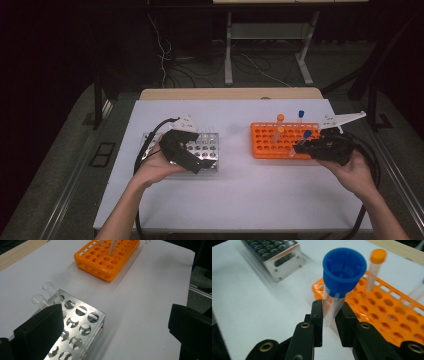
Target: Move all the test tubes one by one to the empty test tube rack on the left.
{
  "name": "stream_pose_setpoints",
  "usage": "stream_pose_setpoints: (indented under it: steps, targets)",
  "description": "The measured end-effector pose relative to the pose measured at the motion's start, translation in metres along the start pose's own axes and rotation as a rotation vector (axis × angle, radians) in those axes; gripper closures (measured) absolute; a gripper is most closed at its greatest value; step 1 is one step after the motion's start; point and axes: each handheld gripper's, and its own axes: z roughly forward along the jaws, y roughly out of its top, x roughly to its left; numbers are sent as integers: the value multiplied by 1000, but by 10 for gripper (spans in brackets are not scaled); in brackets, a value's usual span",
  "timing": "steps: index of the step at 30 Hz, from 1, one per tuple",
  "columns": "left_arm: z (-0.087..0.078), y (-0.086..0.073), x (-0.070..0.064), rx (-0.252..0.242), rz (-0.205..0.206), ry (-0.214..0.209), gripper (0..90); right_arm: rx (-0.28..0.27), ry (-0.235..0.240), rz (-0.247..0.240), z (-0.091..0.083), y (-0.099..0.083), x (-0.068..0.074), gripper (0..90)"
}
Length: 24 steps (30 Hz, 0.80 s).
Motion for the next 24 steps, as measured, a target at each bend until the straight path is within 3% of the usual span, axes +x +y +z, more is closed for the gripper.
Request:
stream_pose_setpoints:
  steps: [7,14,24]
  targets:
    - [3,4,-3,5,14,-10,0,30,69,-43,9,10,22,761]
    - [4,8,-6,13,33,-23,0,84,125,-109,31,19,45,761]
    - [8,13,-11,33,62,-46,0,140,188,-166,59,27,71,761]
